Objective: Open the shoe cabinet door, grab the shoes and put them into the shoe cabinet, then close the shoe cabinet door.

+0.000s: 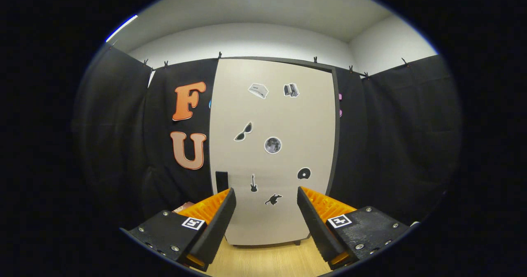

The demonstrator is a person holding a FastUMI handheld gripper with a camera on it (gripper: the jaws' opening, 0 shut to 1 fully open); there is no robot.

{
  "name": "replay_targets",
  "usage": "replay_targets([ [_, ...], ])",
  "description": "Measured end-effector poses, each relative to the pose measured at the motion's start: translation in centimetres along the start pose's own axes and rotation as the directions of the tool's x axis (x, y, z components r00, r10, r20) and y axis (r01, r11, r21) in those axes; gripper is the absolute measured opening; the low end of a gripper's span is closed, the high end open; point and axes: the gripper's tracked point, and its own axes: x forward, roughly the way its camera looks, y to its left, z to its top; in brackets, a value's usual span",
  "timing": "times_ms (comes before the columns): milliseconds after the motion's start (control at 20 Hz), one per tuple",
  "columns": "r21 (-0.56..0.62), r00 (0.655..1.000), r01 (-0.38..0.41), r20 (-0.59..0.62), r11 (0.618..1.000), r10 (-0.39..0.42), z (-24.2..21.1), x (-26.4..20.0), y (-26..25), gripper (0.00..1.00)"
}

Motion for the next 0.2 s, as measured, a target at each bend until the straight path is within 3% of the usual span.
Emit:
replay_targets([
  [200, 0.007, 1.0, 0.016, -0.002, 1.0, -0.016, -0.3, -2.0, -1.3, 0.93],
])
